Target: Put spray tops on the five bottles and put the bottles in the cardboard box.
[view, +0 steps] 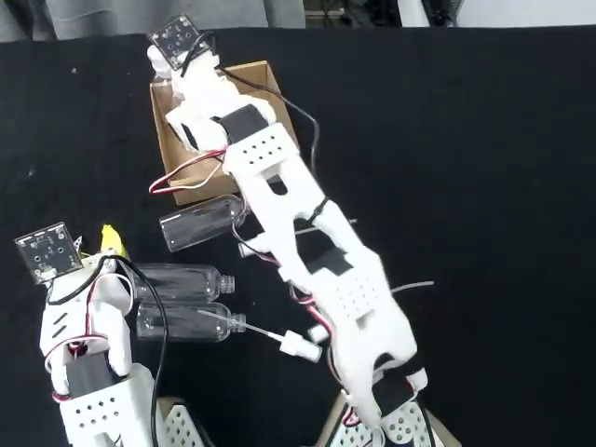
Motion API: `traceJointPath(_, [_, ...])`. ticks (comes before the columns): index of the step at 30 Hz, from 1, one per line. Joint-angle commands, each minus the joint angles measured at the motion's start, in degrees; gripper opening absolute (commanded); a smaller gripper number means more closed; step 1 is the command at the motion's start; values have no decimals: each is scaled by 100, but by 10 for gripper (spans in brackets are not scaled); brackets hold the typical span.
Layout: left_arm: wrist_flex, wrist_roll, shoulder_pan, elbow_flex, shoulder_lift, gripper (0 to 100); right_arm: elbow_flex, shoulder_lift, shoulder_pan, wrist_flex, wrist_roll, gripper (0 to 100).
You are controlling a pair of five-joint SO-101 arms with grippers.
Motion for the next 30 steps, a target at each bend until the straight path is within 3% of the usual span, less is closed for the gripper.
traceJointPath(1, [-123,-18,-40,-57,-53,122,-831,171,70,-185,-53,86])
traceJointPath(18, [-123,-18,-40,-57,-53,121,-2782,1921,70,-132,-53,89])
traceJointPath(30, [-123,-18,-40,-57,-53,123,-4022,2527,-79,580,-62,89])
